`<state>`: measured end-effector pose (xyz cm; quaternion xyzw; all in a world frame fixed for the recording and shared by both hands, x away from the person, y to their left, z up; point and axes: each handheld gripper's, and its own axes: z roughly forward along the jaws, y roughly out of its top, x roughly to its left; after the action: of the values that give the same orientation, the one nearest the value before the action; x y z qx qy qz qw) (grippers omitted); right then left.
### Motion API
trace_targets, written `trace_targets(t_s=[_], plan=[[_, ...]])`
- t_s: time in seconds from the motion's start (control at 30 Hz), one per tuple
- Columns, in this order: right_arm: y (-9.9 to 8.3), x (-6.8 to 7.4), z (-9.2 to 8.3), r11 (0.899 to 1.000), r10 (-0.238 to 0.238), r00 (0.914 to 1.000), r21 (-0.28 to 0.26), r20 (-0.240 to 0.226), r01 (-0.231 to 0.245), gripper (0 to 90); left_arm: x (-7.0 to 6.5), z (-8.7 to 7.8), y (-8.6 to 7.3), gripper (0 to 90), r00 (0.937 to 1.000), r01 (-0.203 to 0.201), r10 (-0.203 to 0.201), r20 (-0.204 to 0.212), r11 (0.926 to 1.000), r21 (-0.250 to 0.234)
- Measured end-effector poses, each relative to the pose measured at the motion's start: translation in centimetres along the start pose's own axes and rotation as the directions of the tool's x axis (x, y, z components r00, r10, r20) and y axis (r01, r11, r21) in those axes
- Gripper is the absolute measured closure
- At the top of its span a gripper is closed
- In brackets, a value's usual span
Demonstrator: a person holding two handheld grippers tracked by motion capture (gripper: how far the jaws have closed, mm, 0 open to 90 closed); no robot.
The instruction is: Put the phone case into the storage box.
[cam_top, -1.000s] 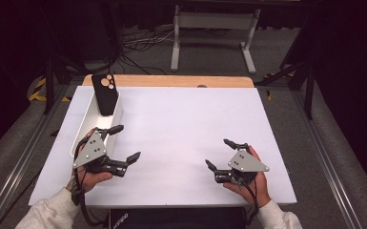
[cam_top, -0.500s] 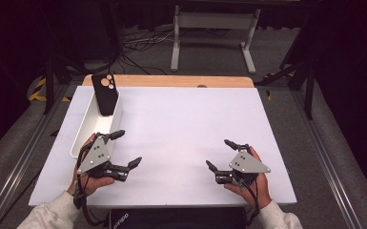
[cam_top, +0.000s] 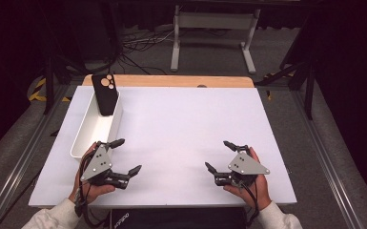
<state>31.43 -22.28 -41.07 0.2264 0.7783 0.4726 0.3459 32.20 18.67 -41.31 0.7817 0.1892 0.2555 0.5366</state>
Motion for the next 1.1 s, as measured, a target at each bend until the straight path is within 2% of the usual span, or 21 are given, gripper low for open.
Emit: trace_targets(t_s=[0.1,0.2,0.37,0.5,0.57,0.83,1.1], plan=[[0.0,0.0,0.0,1.000,0.000,1.0000,0.001,-0.001,0.000,12.3,0.0,0.0,-0.1,5.2,1.0000,0.008,-0.008,-0.002,1.0000,-0.006],[-0.1,0.1,0.0,1.000,-0.002,1.0000,0.003,0.001,0.002,12.1,-0.2,-0.1,-0.4,4.5,1.0000,-0.008,0.008,-0.002,0.9999,0.013],[-0.2,0.2,0.1,1.000,-0.004,1.0000,0.006,-0.003,0.004,11.6,-0.3,-0.1,-1.1,2.3,0.9995,0.031,-0.031,-0.007,0.9993,0.020],[-0.3,0.4,0.2,1.000,-0.004,1.0000,0.014,-0.009,0.004,11.1,-0.3,-0.3,-1.3,2.0,0.9994,0.031,-0.031,-0.014,0.9993,0.023],[-0.4,0.4,0.3,1.000,-0.006,0.9999,0.018,-0.012,0.006,11.0,-0.2,-0.1,-1.5,2.0,0.9989,0.046,-0.045,-0.011,0.9985,0.030],[-0.6,0.7,0.5,1.000,-0.013,0.9994,0.025,-0.031,0.014,11.0,-0.2,0.1,-1.6,2.3,0.9990,0.044,-0.044,-0.006,0.9985,0.034],[-0.6,1.1,0.3,0.999,-0.026,0.9993,0.025,-0.028,0.027,11.1,-0.1,0.1,-1.7,2.5,0.9989,0.046,-0.046,0.005,0.9985,0.030]])
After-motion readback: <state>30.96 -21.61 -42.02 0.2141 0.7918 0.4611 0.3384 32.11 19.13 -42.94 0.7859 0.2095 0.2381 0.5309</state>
